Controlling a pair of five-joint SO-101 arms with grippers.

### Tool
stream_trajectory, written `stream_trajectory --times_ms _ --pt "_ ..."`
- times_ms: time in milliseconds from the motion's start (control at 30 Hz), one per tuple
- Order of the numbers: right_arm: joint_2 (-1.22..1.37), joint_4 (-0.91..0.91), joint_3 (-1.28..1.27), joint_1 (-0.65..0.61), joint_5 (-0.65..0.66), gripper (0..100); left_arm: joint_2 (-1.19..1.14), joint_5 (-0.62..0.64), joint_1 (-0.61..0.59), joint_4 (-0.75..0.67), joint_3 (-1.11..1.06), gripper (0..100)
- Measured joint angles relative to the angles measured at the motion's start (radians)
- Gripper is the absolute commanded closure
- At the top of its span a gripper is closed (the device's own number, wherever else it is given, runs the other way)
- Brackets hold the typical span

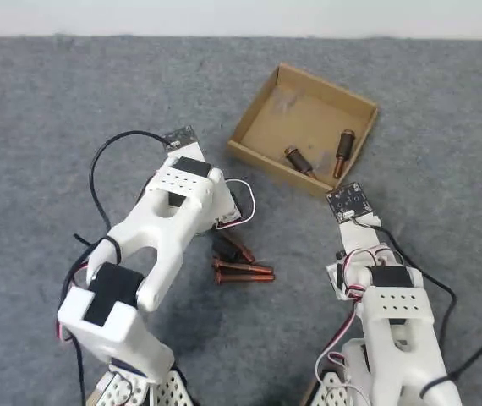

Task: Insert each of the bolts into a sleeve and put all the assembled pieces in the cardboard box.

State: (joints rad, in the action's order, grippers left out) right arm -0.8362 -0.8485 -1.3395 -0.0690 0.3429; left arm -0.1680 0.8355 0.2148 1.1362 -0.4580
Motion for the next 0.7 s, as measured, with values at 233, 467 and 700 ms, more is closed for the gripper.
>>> stream_trajectory --times_ms 233,467,700 --pt "0.000 0.000 0.000 0.000 0.000 99.1 0.000 0.005 0.006 -0.075 -0.052 98" --pt "0.000 0.000 0.000 0.000 0.000 99.1 0.000 -0.005 0.006 -0.077 -0.052 99" --pt "0.000 0.000 0.000 0.000 0.000 99.1 0.002 -0.101 -0.118 -0.074 -0.041 99"
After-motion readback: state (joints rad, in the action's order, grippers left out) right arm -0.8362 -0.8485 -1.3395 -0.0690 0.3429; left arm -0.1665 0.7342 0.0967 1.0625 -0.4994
